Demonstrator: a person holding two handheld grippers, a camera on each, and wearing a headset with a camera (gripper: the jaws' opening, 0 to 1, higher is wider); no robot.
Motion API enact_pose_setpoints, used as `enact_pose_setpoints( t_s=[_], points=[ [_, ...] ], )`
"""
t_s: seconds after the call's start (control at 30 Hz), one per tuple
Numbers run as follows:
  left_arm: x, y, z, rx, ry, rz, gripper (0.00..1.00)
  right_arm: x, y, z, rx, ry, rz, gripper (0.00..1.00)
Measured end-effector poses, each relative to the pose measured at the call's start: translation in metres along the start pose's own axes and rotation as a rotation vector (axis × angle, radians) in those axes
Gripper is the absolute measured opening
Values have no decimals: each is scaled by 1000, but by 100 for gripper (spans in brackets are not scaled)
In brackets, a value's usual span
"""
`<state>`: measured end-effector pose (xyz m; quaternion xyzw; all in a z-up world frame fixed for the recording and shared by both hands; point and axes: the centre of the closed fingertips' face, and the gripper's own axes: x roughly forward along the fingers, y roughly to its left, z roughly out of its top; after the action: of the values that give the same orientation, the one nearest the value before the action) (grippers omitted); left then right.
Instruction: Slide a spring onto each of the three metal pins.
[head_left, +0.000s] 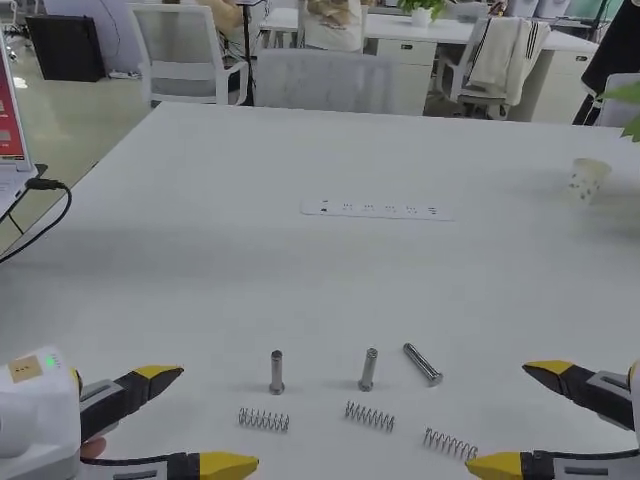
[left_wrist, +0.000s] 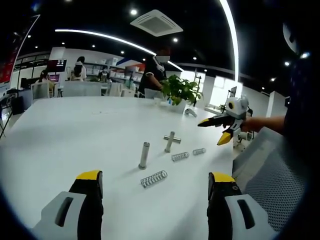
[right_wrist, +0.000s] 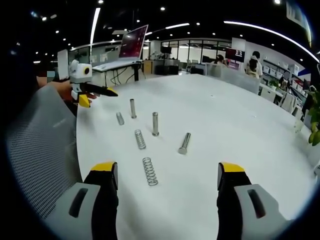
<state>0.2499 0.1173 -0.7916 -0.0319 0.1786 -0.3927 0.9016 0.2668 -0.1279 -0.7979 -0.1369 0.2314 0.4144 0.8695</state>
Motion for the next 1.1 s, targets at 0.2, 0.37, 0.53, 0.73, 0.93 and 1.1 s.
enact_pose_setpoints(
  t_s=[0.2, 0.37, 0.53, 0.73, 0.93, 1.1],
  points=[
    [0, -1, 0, -1, -2, -1, 83, -1, -1, 1, -1, 1, -4, 82],
    [0, 0, -1, -3, -4, 0, 83, 0, -2, 1, -5, 8, -4, 81],
    [0, 0, -1, -2, -2, -1, 83, 3, -6, 5, -9, 5, -6, 81],
    [-1, 0, 0, 2, -2, -3, 83, 9, -11, 14, -29, 10, -2, 81],
    [0, 0, 0, 12, 2, -6, 83, 19, -18, 25, -50, 15, 4, 79],
    [1, 1, -1, 15, 4, -5, 83, 31, -22, 32, -78, 33, 18, 78]
  ],
)
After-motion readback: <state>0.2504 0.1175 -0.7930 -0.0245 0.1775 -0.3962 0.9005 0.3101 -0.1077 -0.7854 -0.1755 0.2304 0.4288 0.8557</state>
